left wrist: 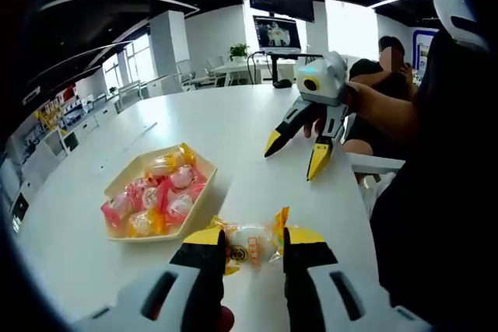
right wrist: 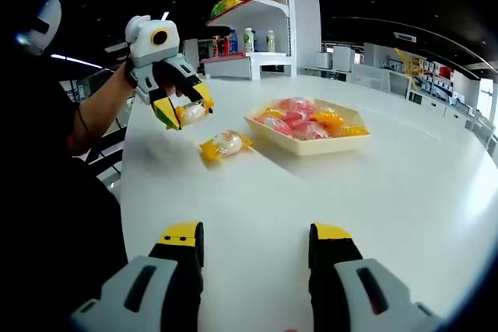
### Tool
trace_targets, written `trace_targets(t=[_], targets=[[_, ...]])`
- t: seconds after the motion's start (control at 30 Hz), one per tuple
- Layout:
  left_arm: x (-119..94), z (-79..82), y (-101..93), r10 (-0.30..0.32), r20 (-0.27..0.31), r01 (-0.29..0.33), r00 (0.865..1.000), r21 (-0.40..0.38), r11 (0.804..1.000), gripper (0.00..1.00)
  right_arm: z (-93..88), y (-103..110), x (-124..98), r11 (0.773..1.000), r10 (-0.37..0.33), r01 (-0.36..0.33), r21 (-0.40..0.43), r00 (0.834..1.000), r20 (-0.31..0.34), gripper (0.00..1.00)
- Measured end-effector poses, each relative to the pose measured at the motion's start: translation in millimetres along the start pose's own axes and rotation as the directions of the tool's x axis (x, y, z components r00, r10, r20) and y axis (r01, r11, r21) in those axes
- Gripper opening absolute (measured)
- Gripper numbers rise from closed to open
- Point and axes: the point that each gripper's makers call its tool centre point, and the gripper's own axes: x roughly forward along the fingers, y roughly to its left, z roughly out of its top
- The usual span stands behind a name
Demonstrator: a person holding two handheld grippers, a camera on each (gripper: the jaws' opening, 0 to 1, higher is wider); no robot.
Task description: Pick up the marshmallows scattered on the table and place them into the bowl on the table
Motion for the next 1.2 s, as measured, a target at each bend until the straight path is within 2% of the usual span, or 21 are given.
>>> trace_targets(t=[0.27, 0.57, 0.87, 1.2], targets=[[-2.6, 8.3, 8.4, 0.033, 0.052, -0.034, 0.998, 0.010, 0.999, 0.29, 0.6, -0.2, 0.7, 1.000, 0.000, 0.000, -0.002, 1.000, -0.002, 0.54], [-4.5, 9.4, 16.3, 0.060, 0.074, -0.061, 0.995, 0.013, 0.998, 0.29, -2.1, 0.8, 2.9, 1.000, 0.000, 0.000, 0.003, 1.000, -0.001, 0.54], [-13.4, 18.4, 41.0, 0.144, 0.147, -0.147, 0.979, 0.007, 0.989, 0.29, -1.0, 0.8, 1.6, 1.000, -0.003, 0.003, 0.003, 1.000, 0.007, 0.54], [-14.0, 23.7, 45.3, 0.177, 0.172, -0.181, 0.969, 0.004, 0.984, 0.30, 1.1, -1.2, -0.5, 1.000, -0.013, 0.013, -0.003, 1.000, 0.023, 0.53]])
